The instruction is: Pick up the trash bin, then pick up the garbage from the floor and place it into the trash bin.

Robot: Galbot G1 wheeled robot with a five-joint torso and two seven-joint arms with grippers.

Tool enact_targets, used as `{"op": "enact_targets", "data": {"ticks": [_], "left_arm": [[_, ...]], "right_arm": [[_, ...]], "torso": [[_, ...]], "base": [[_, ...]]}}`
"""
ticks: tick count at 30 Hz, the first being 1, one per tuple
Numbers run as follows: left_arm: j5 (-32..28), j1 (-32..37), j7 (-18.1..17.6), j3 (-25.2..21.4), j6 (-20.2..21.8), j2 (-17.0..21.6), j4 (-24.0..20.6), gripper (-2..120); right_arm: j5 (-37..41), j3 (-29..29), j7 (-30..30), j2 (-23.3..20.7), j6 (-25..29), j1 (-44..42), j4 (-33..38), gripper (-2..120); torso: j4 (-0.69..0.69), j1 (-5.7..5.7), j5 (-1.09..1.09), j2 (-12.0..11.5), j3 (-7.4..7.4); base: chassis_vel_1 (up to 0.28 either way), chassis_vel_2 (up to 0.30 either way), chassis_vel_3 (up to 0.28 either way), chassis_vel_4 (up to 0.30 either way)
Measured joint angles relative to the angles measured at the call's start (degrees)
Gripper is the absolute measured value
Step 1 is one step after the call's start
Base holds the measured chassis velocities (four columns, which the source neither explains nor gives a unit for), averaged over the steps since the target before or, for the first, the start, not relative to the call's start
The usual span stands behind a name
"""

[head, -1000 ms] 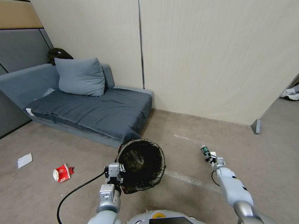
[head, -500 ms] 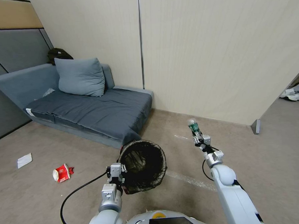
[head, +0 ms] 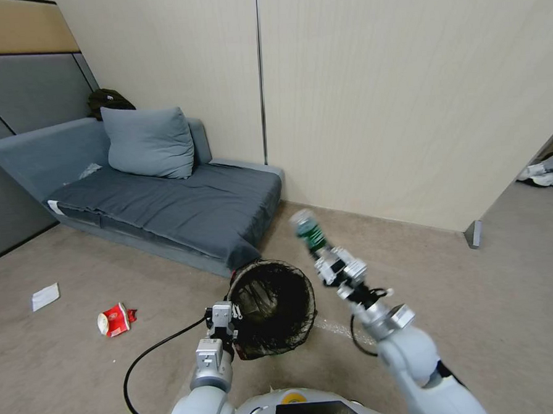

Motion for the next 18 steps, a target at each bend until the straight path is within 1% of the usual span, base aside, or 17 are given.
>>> {"op": "enact_targets", "data": {"ticks": [3, 5, 12, 18], "left_arm": [[-0.01, -0.04, 0.01, 0.02, 0.00, -0.01, 0.00, 2], [-0.02, -0.16, 0.03, 0.12, 0.00, -0.09, 0.00, 2], [-0.03, -0.28, 0.08, 0.42, 0.01, -0.29, -0.09, 2], [-0.01, -0.30, 0.16, 0.62, 0.01, -0.30, -0.94, 2]], "right_arm": [[-0.71, -0.84, -0.01, 0.35, 0.25, -0.07, -0.97, 25], [-2.25, -2.18, -0.07, 1.27, 1.00, -0.07, -3.31, 25], [-3.98, -2.79, -0.42, 2.55, 2.64, -0.20, -7.41, 25], [-4.16, -2.79, -0.55, 2.96, 3.13, 0.05, -9.33, 25]], "torso": [[0.00, 0.00, 0.00, 0.00, 0.00], [0.00, 0.00, 0.01, 0.00, 0.00], [0.00, 0.00, 0.00, 0.00, 0.00], [0.00, 0.00, 0.00, 0.00, 0.01]], "base": [[0.000, 0.000, 0.000, 0.000], [0.000, 0.000, 0.000, 0.000], [0.000, 0.000, 0.000, 0.000], [0.000, 0.000, 0.000, 0.000]]}}
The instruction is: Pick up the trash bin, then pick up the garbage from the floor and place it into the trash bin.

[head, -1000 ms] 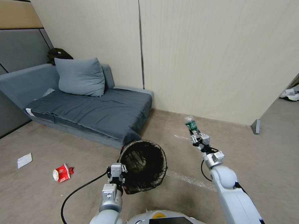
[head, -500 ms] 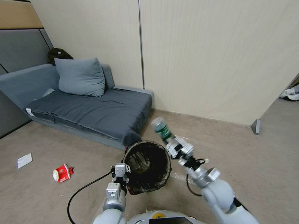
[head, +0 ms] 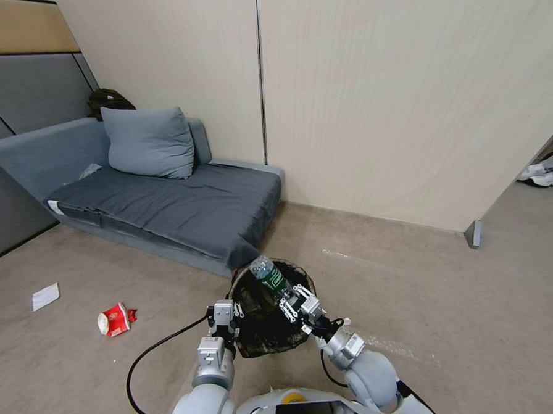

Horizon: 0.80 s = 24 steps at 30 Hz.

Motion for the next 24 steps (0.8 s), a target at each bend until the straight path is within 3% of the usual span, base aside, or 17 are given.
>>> {"op": "enact_targets", "data": {"ticks": [13, 24], "left_arm": [[0.10, 0.02, 0.00, 0.19, 0.00, 0.01, 0.02, 2], [0.17, 0.02, -0.28, 0.59, 0.01, 0.04, 0.20, 2]], "right_arm": [[-0.77, 0.32, 0.57, 0.94, 0.13, 1.23, -3.61, 25], [-1.03, 0.42, 0.91, 0.88, 0.24, 0.91, -3.64, 62]], "torso": [[0.00, 0.00, 0.00, 0.00, 0.00], [0.00, 0.00, 0.00, 0.00, 0.00]], "base": [[0.000, 0.000, 0.000, 0.000], [0.000, 0.000, 0.000, 0.000]]}}
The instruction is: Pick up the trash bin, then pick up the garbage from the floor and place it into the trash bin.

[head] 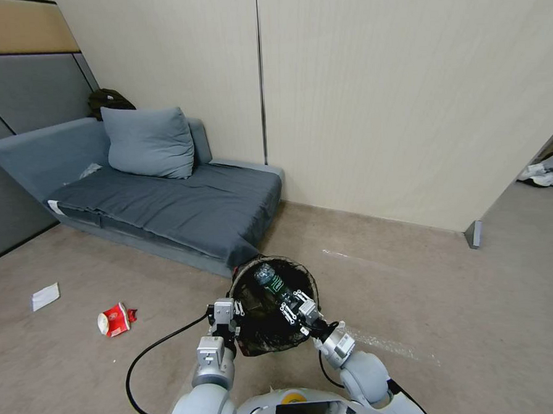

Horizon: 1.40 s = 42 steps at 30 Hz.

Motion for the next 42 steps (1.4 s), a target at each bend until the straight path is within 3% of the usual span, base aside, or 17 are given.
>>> {"op": "enact_targets", "data": {"ticks": [10, 18, 31, 34, 38, 40, 42], "left_arm": [[0.01, 0.03, -0.29, 0.15, -0.07, 0.12, 0.05, 2], [0.03, 0.05, -0.89, 0.27, -0.10, 0.24, 0.15, 2], [-0.21, 0.18, -0.60, -0.22, -0.75, 0.27, 0.32, 2], [-0.54, 0.35, -0.73, -0.81, -0.98, 0.15, 0.47, 2], [-0.24, 0.17, -0.81, -1.23, -1.46, -0.11, 0.86, 2], [-0.17, -0.27, -1.25, -1.77, -1.82, -0.44, 1.08, 2], [-0.32, -0.32, -1.47, -1.84, -1.82, -0.52, 1.09, 2]], "right_arm": [[-0.27, -0.01, 0.21, -0.28, 0.13, -0.20, 0.55, 100], [-1.25, -0.06, 0.74, 0.06, 0.73, -1.47, 3.54, 113], [-3.11, 4.54, 2.29, 4.25, 1.31, -4.38, 12.65, 110], [-5.26, 8.64, 3.79, 8.40, 0.39, -7.73, 16.40, 102], [-8.01, 11.75, 5.58, 12.05, 0.29, -10.93, 18.77, 100], [-9.83, 13.79, 9.10, 16.07, -0.26, -13.10, 19.95, 100], [-10.20, 14.38, 10.77, 16.78, -0.51, -13.82, 20.16, 100]], "torso": [[0.00, 0.00, 0.00, 0.00, 0.00], [0.00, 0.00, 0.00, 0.00, 0.00], [0.00, 0.00, 0.00, 0.00, 0.00], [0.00, 0.00, 0.00, 0.00, 0.00], [0.00, 0.00, -0.02, 0.00, 0.00], [-0.02, 0.00, 0.00, 0.00, 0.00], [0.00, 0.00, -0.01, 0.00, 0.00]], "base": [[0.000, 0.000, 0.000, 0.000], [0.000, 0.000, 0.000, 0.000], [0.000, 0.000, 0.000, 0.000], [0.000, 0.000, 0.000, 0.000], [0.000, 0.000, 0.000, 0.000], [0.000, 0.000, 0.000, 0.000], [0.000, 0.000, 0.000, 0.000]]}}
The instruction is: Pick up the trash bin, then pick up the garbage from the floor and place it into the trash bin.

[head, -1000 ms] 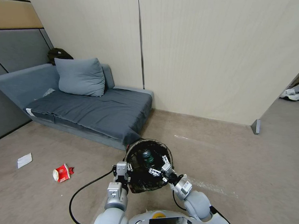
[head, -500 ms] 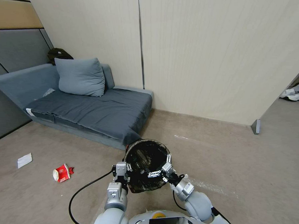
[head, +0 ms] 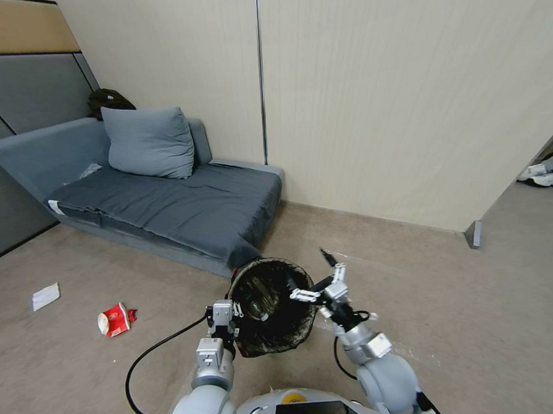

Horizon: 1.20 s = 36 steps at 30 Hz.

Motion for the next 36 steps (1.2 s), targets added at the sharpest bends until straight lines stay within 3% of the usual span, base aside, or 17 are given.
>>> {"op": "enact_targets", "data": {"ticks": [7, 36], "left_arm": [[-0.35, 0.00, -1.15, -0.78, -0.16, -0.16, -0.27, 2], [-2.90, 0.10, -2.86, -0.84, -0.64, 0.16, -0.93, 2]], "right_arm": [[-0.26, 2.38, 4.88, 0.36, -0.44, -1.56, -0.33, 100], [2.72, 1.63, 5.66, 0.11, -1.45, -1.60, -0.48, 100]], "torso": [[0.00, 0.00, 0.01, 0.00, 0.00], [0.00, 0.00, 0.01, 0.00, 0.00]], "base": [[0.000, 0.000, 0.000, 0.000], [0.000, 0.000, 0.000, 0.000]]}}
